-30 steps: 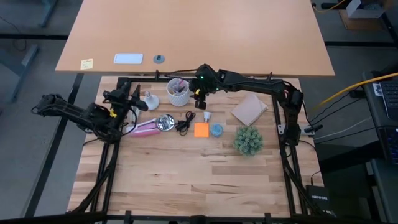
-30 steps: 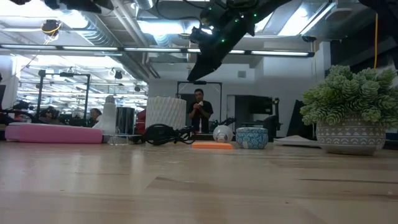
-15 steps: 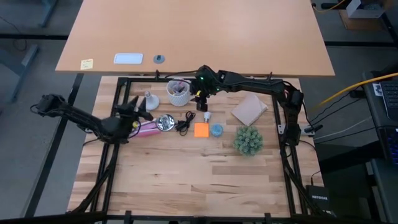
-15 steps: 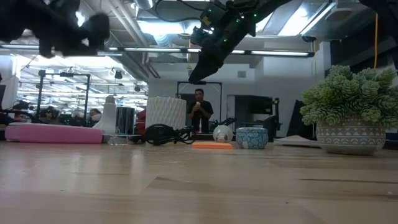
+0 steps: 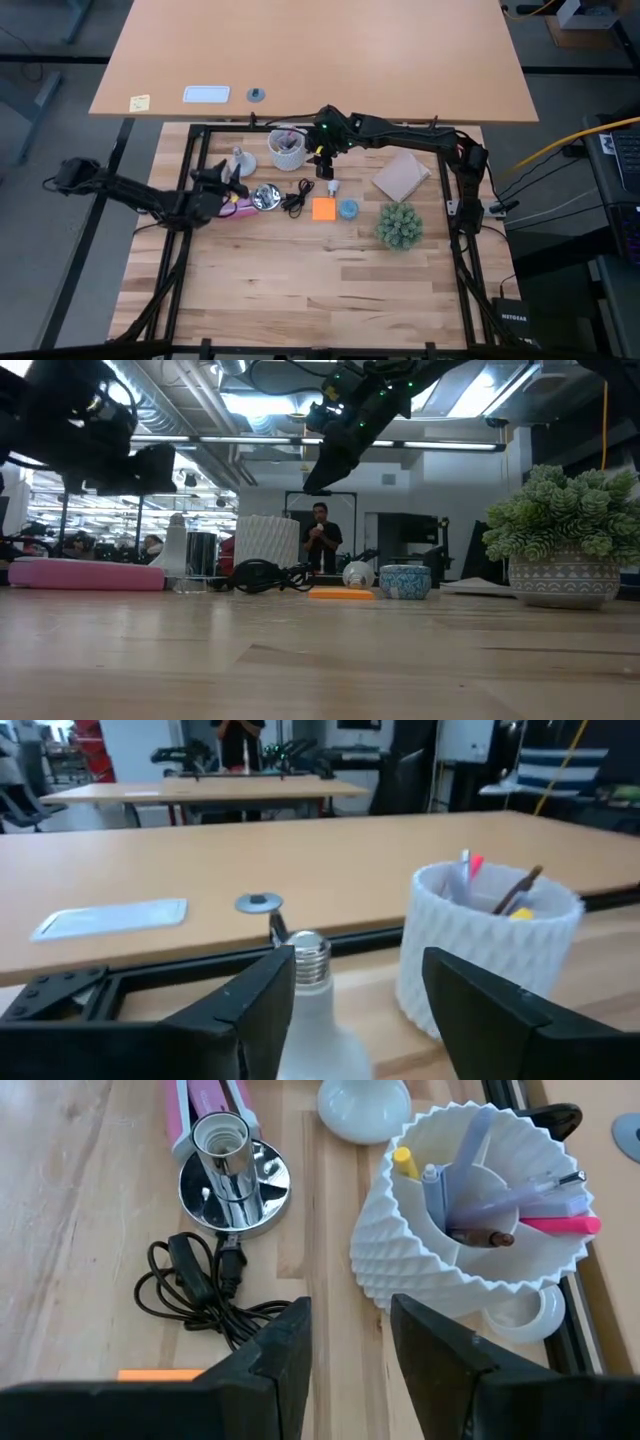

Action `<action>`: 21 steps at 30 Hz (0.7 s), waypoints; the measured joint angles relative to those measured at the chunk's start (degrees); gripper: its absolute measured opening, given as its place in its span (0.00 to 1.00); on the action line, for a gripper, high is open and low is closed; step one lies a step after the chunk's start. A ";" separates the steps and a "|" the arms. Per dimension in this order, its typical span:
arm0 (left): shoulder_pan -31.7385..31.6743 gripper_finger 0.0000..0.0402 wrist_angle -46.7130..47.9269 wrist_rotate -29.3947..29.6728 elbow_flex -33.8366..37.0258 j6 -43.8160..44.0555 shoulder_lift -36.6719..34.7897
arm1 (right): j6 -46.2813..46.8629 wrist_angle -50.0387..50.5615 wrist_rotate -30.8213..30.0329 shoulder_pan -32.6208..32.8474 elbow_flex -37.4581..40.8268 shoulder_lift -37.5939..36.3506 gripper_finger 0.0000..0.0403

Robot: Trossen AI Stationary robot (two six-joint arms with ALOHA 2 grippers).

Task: Screw lightbulb
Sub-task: Insert the lightbulb into the silver lamp

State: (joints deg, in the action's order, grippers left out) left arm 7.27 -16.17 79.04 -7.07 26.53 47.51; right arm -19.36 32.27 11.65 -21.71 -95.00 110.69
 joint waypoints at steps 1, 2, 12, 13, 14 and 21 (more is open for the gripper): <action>-0.90 0.55 0.88 -0.54 0.00 0.12 0.00 | 0.01 0.00 0.01 0.00 0.00 0.00 0.35; -1.72 0.56 1.90 -0.77 0.00 0.12 0.00 | 0.00 0.00 0.01 0.00 0.00 0.00 0.35; -8.68 0.61 11.64 -11.72 0.00 2.39 0.00 | -0.57 -1.85 -0.01 0.00 0.02 0.09 0.35; -9.62 0.61 12.55 -11.58 0.00 3.28 0.00 | -0.58 -2.46 -0.01 0.00 0.02 0.11 0.35; -10.63 0.61 13.09 -11.34 0.00 3.91 0.00 | -0.60 -2.97 -0.03 0.00 0.02 0.11 0.35; -17.39 0.61 13.75 -17.40 0.00 4.52 0.00 | -0.62 -5.42 -0.01 0.00 0.02 0.15 0.35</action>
State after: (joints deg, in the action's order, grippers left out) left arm -10.12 -2.42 61.64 -7.07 31.05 47.51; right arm -19.98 26.85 11.64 -21.71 -94.98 110.85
